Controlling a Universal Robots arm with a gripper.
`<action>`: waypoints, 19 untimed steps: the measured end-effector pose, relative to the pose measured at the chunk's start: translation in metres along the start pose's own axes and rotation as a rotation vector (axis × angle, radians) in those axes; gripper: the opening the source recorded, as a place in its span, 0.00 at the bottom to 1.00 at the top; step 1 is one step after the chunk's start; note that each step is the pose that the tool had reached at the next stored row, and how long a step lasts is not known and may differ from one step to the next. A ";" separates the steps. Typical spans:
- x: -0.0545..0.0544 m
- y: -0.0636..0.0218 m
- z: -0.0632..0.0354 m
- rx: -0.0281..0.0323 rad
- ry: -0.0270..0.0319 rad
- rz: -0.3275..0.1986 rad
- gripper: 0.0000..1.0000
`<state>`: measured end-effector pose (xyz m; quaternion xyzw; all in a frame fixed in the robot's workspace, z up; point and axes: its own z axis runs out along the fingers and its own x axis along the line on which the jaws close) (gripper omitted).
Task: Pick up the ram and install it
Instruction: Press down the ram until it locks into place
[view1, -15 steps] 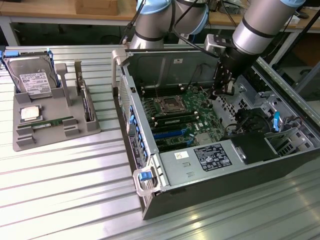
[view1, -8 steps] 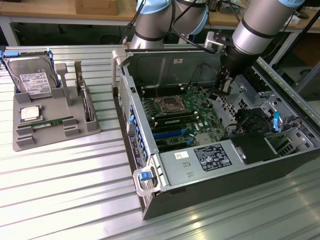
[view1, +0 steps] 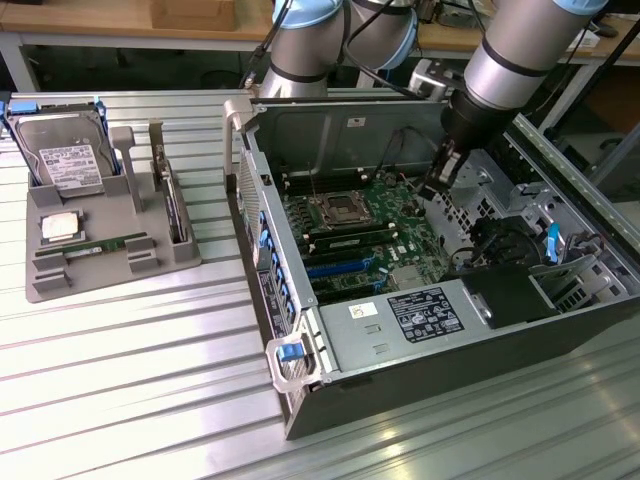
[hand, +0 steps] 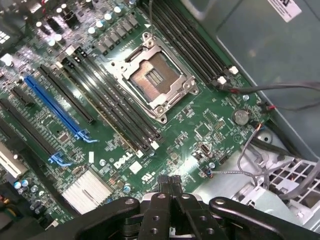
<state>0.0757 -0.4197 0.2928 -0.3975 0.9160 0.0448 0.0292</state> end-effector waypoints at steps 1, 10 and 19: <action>0.000 0.0000 0.0001 0.0022 -0.0015 0.025 0.10; 0.000 0.0000 0.0005 0.0260 -0.0171 0.290 0.10; 0.000 -0.0001 0.0009 0.0473 -0.0312 0.528 0.10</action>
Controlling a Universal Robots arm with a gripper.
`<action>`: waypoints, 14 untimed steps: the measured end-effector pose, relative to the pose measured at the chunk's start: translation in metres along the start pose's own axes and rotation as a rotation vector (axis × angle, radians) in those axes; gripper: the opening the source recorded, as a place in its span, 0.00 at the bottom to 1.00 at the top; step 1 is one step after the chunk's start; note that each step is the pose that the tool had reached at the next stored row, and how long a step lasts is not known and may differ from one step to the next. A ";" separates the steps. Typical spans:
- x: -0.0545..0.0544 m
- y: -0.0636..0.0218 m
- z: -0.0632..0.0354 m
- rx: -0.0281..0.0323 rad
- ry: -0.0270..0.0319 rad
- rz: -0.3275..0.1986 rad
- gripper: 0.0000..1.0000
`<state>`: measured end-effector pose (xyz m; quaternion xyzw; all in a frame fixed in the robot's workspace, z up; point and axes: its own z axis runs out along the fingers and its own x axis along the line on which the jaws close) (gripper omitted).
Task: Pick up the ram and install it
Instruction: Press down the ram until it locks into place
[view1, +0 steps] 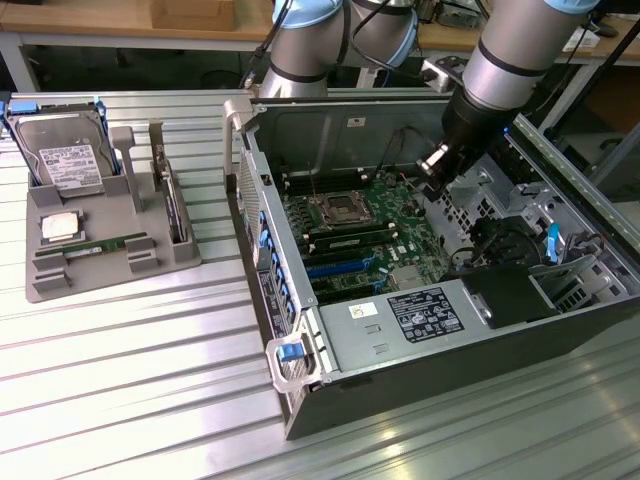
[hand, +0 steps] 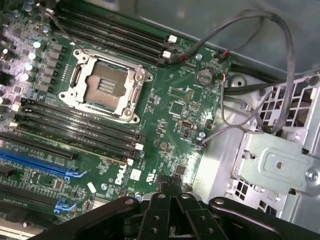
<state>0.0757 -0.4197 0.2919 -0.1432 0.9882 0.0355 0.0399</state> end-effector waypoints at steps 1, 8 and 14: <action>0.000 0.0000 0.0000 0.0028 -0.0018 0.031 0.10; 0.000 0.0000 0.0003 0.0192 -0.0126 0.214 0.10; 0.000 0.0000 0.0005 0.0312 -0.0205 0.348 0.10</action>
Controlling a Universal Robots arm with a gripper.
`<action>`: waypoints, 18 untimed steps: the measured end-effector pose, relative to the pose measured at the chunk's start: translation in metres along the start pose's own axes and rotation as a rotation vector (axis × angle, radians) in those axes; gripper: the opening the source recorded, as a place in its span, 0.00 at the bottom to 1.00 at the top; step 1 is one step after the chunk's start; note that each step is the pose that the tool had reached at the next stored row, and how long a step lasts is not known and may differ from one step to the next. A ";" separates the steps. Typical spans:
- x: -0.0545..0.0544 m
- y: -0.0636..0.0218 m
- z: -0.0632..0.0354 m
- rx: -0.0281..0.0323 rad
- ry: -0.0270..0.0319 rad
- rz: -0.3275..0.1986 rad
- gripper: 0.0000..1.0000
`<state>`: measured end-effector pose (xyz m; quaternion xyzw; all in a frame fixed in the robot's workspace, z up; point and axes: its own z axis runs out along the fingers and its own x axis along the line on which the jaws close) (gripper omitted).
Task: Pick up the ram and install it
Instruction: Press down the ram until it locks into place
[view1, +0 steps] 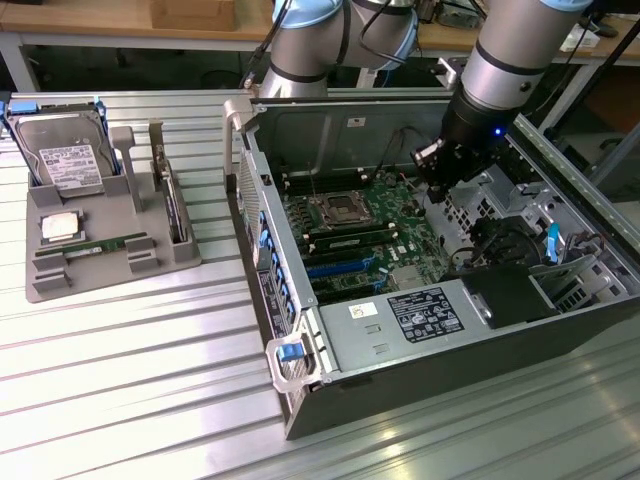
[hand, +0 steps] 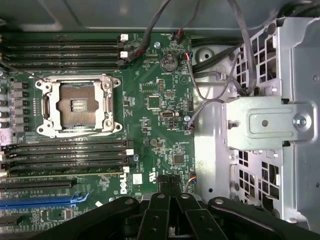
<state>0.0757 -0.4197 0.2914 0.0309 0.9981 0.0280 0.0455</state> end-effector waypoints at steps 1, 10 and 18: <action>0.000 0.0000 0.0000 0.0025 -0.0017 0.029 0.10; 0.000 0.0000 0.0003 0.0222 -0.0146 0.248 0.10; 0.000 0.0000 0.0004 0.0390 -0.0257 0.434 0.10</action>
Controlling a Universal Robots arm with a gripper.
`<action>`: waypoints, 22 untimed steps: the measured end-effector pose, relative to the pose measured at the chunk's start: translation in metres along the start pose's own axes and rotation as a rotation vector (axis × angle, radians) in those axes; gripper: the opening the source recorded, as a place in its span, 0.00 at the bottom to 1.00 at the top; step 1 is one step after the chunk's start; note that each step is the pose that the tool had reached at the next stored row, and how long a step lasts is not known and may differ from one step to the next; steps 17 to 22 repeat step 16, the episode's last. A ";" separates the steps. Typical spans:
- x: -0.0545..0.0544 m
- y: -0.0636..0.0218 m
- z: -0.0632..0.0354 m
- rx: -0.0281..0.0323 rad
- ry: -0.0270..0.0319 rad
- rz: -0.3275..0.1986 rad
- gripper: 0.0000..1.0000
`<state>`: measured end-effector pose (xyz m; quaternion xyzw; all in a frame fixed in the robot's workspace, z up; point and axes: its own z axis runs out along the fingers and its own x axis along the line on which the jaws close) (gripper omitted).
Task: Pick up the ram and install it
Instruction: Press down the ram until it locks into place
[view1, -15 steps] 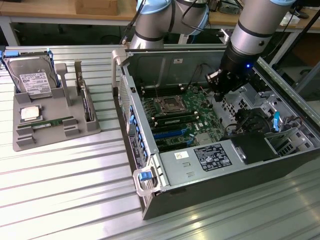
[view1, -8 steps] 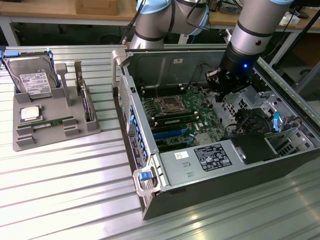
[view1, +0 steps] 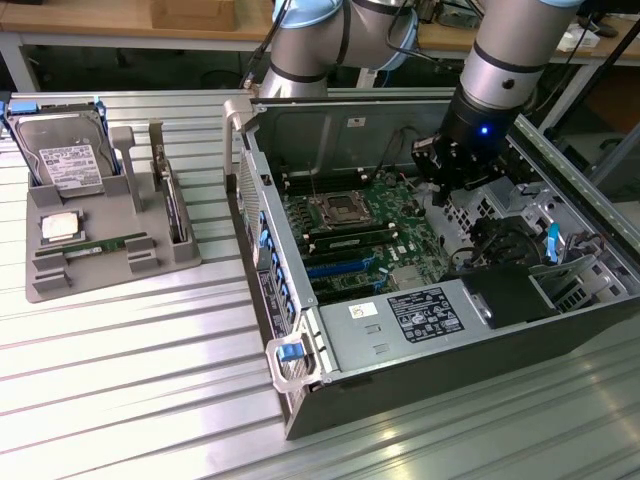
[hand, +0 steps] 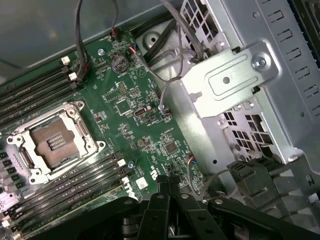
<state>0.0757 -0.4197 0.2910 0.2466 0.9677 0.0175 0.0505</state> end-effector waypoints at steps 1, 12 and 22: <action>0.000 0.0000 0.0000 0.0004 -0.0003 0.004 0.10; 0.000 0.0000 0.0006 -0.0350 0.0231 -0.388 0.10; 0.000 0.0000 0.0006 -0.0375 0.0247 -0.416 0.10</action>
